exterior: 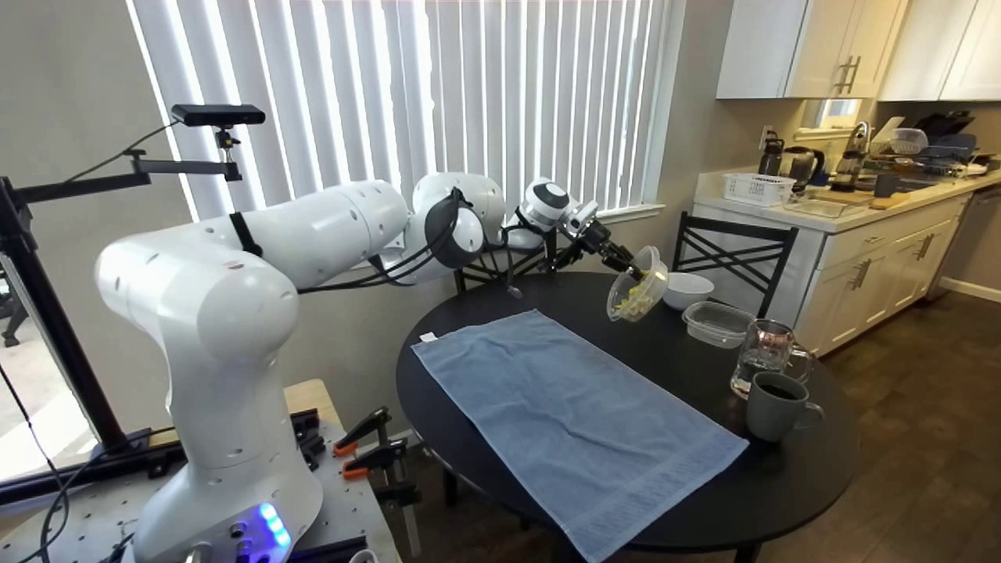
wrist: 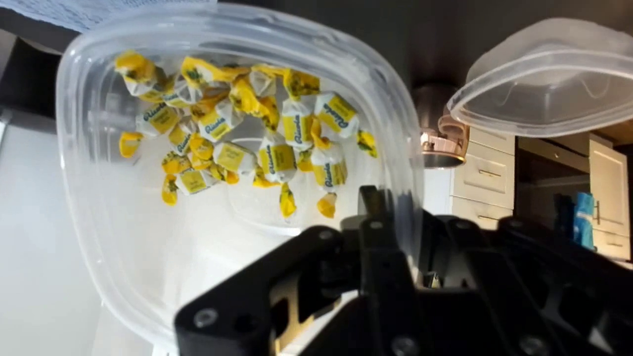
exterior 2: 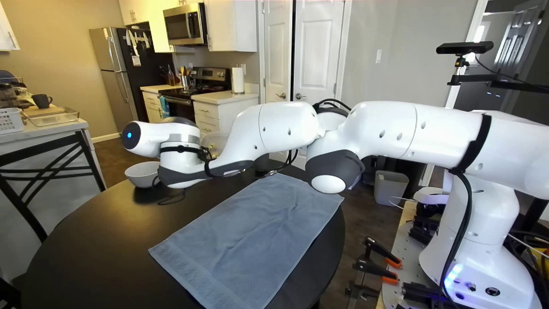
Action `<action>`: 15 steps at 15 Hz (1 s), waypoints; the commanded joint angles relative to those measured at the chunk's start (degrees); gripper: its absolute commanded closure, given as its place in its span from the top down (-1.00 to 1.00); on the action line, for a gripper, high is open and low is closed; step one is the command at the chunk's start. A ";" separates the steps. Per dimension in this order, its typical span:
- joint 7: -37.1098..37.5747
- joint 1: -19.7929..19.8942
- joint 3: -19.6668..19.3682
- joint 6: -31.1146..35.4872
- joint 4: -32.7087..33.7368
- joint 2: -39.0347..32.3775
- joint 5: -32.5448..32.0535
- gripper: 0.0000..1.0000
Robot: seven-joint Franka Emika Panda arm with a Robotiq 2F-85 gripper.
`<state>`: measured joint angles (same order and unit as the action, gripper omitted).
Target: Pour the sweets out of the bowl
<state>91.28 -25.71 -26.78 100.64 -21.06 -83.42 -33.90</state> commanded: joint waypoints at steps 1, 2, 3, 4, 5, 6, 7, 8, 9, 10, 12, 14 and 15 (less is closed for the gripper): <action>-5.93 -1.08 0.34 1.30 -4.43 -1.13 -3.70 -0.97; -7.21 -1.45 -0.20 1.59 -5.12 -2.06 -3.74 -0.97; -8.62 -1.68 -0.26 1.64 -5.74 -2.58 -4.45 -0.97; -9.53 -2.14 -0.69 1.75 -6.91 -2.90 -5.50 -0.97; -10.53 -2.43 -0.81 1.88 -7.57 -3.10 -6.17 -0.97; -10.97 -2.67 -0.98 2.14 -8.26 -3.22 -6.98 -0.97; -11.22 -2.06 1.52 1.54 -7.87 -3.30 -10.35 -0.97; -10.67 -2.22 1.47 1.82 -8.43 -3.31 -12.43 -0.97; -10.12 -2.23 1.82 2.12 -8.77 -3.30 -14.62 -0.97; -8.51 -2.52 1.46 2.89 -9.82 -3.30 -17.81 -0.97; -7.45 -2.41 1.39 4.62 -11.48 -3.30 -24.27 -0.97; -7.22 -2.10 2.21 5.86 -13.82 -3.30 -30.50 -0.97; -7.08 -1.83 2.86 5.80 -14.76 -3.31 -33.06 -0.97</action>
<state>82.74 -27.93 -24.84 104.73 -32.43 -86.73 -59.49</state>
